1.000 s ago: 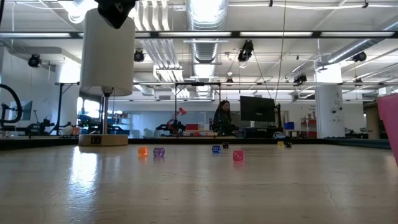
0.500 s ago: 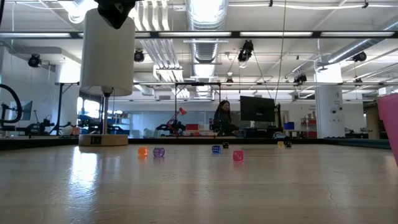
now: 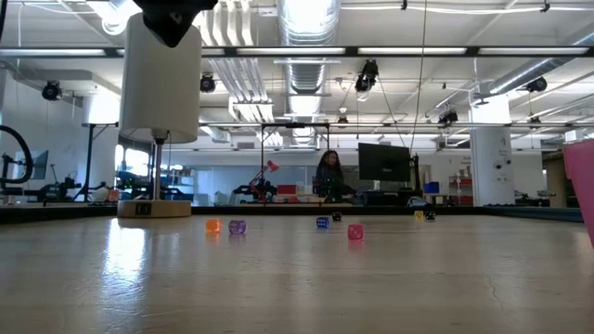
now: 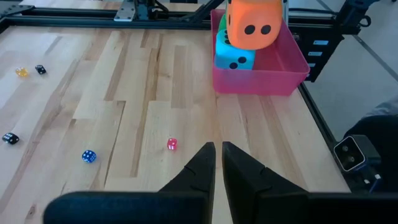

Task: Pick & Place Dice
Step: Put the large orange die into the bin

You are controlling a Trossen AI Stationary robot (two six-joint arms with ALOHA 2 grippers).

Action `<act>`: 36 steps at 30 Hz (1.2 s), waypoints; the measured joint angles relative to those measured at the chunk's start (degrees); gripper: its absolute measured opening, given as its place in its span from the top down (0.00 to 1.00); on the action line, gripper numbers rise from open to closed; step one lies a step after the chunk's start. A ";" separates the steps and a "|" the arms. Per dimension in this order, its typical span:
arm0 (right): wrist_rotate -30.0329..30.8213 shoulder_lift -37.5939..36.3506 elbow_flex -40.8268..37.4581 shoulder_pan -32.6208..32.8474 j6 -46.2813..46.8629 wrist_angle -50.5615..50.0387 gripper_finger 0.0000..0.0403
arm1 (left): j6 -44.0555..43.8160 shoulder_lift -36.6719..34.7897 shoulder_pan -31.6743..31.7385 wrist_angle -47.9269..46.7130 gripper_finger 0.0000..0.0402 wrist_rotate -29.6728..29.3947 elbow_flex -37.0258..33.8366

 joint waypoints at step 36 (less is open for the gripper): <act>-1.46 -0.07 0.00 0.00 -0.17 0.02 0.05 | 0.20 0.00 0.00 -0.13 0.91 0.00 0.00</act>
